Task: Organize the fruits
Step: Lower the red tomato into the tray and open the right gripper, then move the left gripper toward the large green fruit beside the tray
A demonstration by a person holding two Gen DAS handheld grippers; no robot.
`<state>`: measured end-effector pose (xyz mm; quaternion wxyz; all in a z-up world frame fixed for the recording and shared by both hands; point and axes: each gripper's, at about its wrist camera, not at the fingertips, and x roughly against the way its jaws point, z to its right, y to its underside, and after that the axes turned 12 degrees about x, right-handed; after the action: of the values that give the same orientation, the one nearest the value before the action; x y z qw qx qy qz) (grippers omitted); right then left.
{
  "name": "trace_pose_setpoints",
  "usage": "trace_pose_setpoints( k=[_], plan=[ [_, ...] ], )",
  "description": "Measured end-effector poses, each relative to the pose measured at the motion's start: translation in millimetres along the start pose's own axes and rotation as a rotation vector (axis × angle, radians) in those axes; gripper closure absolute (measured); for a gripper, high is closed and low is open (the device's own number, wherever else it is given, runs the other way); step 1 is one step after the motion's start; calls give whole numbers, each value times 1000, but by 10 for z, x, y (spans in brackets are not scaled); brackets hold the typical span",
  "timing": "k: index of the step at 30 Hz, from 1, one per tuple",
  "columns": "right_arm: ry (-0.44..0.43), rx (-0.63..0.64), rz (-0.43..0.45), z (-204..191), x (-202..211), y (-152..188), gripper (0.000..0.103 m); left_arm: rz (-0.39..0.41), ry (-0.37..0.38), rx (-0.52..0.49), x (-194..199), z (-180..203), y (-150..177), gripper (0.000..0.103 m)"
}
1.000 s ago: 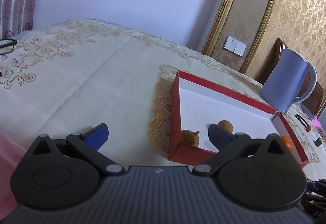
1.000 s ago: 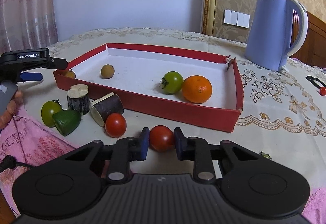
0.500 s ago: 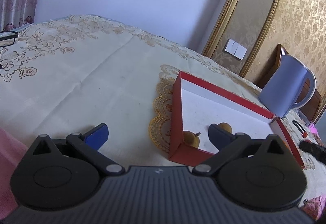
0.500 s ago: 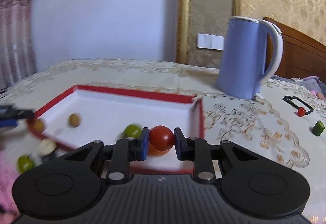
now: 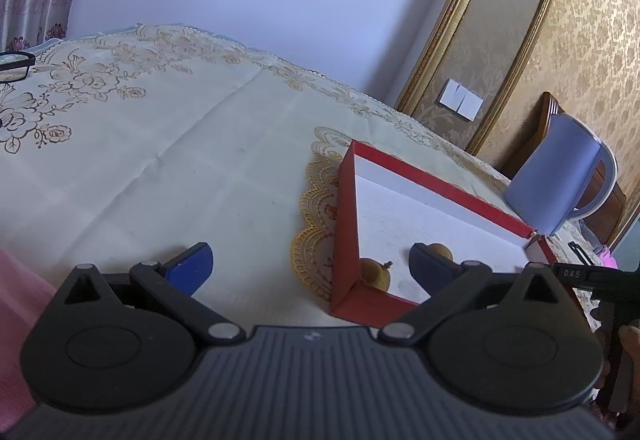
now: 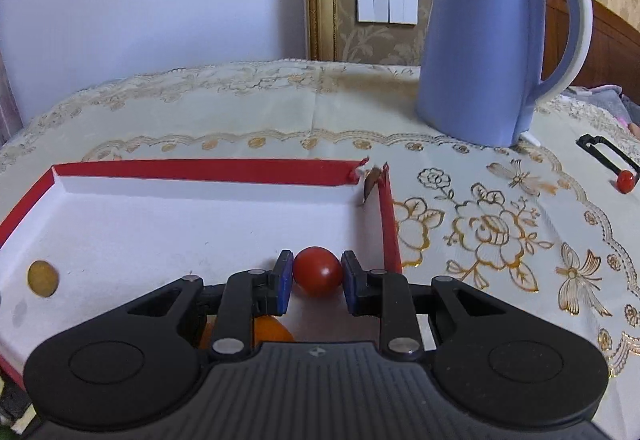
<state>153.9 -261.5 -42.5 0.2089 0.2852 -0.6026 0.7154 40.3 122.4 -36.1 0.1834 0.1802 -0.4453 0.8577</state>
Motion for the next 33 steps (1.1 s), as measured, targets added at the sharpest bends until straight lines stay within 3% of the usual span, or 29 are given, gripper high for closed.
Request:
trace_pose_setpoints(
  k=[5,7,9,10,15,21,28,33],
  plan=[
    [-26,-13,4,24,35,1,75,-2,-5,5,0,-1,3,0],
    [-29,-28,28,63,146,-2,63,-4,-4,9,0,-5,3,0],
    [-17,-40,79,108,354,27,30,-6,-5,11,-4,-7,2,0],
    [-16,-41,101,119,463,56,27,-6,-4,11,-4,-7,2,0],
    [25,29,169,78,1031,409,27,-6,-5,12,-4,-7,0,0],
    [44,11,104,86,1138,930,27,-8,-10,11,-9,-8,-2,0],
    [25,-57,31,180,1021,996,27,1,-7,14,8,-15,6,0],
    [-11,-106,60,271,1052,1059,26,42,8,4,86,-6,30,0]
  ],
)
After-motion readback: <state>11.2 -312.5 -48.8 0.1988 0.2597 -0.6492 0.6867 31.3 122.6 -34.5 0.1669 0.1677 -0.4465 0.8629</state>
